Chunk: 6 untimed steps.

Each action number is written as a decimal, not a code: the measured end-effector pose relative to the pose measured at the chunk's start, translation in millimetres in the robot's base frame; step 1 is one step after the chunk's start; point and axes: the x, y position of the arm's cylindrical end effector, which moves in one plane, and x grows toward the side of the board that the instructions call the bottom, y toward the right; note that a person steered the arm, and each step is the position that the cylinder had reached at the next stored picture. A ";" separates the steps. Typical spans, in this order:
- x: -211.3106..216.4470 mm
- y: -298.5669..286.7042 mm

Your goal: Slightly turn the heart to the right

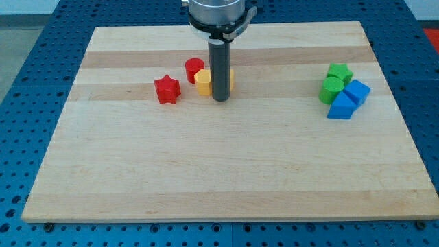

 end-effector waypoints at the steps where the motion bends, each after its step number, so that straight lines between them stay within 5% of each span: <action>1: -5.5 -5.3; 4: -9.1 -63.3; 6: -8.5 8.9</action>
